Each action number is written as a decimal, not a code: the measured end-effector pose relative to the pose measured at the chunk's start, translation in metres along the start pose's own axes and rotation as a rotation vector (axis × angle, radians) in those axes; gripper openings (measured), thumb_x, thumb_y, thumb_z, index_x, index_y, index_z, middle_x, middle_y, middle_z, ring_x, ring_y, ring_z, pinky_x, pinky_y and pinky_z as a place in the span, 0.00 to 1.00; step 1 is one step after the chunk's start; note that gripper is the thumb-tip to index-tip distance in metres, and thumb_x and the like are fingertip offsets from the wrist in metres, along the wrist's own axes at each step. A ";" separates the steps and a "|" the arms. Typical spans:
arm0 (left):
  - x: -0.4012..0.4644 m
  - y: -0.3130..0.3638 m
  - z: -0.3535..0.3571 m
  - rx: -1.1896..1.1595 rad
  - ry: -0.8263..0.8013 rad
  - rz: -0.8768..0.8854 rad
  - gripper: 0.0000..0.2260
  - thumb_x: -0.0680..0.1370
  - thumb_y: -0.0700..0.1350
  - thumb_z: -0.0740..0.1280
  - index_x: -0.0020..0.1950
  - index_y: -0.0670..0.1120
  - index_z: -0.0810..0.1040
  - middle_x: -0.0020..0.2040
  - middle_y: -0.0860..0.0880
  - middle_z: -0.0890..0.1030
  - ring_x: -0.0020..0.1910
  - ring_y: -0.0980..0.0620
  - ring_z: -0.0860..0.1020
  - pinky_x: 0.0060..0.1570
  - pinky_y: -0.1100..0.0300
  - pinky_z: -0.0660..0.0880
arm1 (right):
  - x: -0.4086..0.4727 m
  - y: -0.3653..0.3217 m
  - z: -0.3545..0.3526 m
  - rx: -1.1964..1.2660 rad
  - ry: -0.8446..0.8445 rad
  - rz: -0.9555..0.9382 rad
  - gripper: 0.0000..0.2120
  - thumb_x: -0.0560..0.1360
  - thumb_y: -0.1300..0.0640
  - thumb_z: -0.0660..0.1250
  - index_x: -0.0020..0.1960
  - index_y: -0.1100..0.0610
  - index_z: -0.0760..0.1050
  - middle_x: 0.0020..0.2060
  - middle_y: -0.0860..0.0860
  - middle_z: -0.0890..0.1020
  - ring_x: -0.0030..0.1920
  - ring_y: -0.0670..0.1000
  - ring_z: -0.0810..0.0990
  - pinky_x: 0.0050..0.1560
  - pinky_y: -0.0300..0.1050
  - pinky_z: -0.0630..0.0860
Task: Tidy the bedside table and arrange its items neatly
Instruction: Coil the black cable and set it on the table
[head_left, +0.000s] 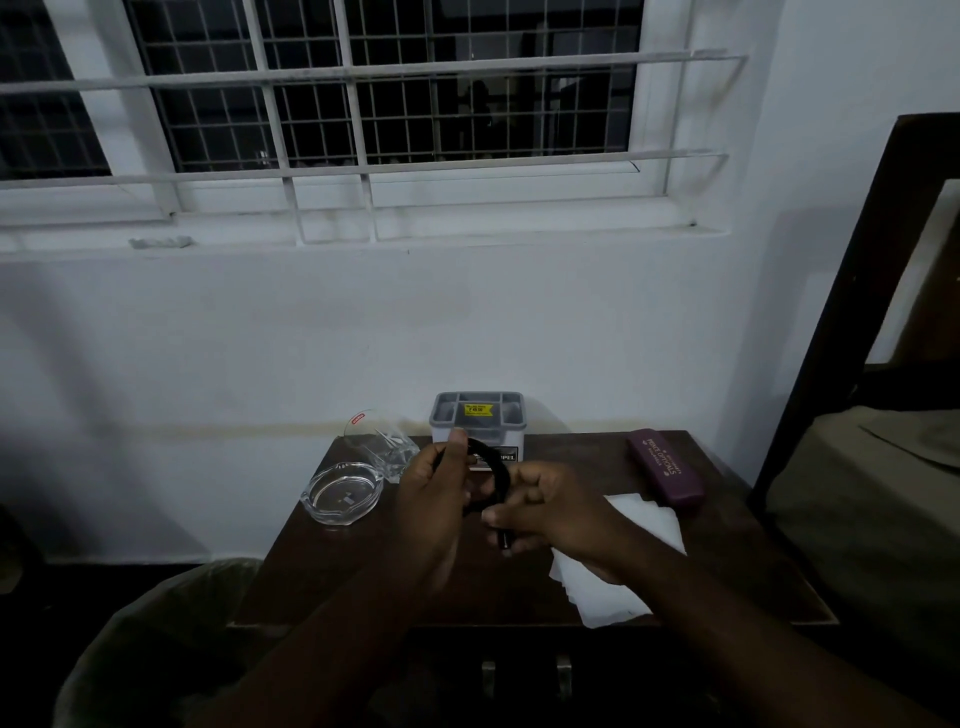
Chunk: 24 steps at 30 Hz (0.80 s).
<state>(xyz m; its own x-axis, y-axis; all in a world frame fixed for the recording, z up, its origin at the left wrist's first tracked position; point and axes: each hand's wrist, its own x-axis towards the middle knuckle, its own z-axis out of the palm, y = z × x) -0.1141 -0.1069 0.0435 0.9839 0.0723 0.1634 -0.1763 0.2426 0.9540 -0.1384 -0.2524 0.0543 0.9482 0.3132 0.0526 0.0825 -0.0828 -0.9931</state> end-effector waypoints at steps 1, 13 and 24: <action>0.000 0.001 -0.001 -0.047 -0.005 -0.028 0.17 0.77 0.57 0.64 0.45 0.43 0.80 0.35 0.39 0.78 0.36 0.44 0.76 0.40 0.50 0.73 | 0.000 0.000 0.002 0.003 0.009 -0.010 0.09 0.73 0.64 0.72 0.51 0.56 0.81 0.36 0.57 0.83 0.38 0.52 0.83 0.40 0.46 0.81; 0.001 -0.002 -0.004 -0.171 -0.244 -0.189 0.08 0.80 0.46 0.63 0.52 0.41 0.76 0.44 0.44 0.83 0.44 0.48 0.82 0.41 0.55 0.78 | 0.002 0.005 -0.011 0.316 0.148 0.119 0.08 0.73 0.59 0.73 0.51 0.59 0.82 0.42 0.55 0.83 0.43 0.51 0.83 0.48 0.51 0.82; 0.004 -0.015 -0.015 0.138 -0.100 -0.174 0.07 0.78 0.41 0.68 0.54 0.42 0.81 0.45 0.40 0.84 0.42 0.49 0.80 0.41 0.57 0.77 | 0.009 0.020 -0.022 0.352 0.312 0.140 0.17 0.70 0.61 0.76 0.56 0.61 0.77 0.47 0.59 0.86 0.43 0.55 0.85 0.45 0.50 0.82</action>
<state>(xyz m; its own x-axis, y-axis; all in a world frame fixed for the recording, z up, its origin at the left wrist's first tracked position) -0.1081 -0.0956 0.0257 0.9983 -0.0572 0.0117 -0.0055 0.1079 0.9942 -0.1214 -0.2724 0.0377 0.9939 0.0190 -0.1082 -0.1096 0.2376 -0.9652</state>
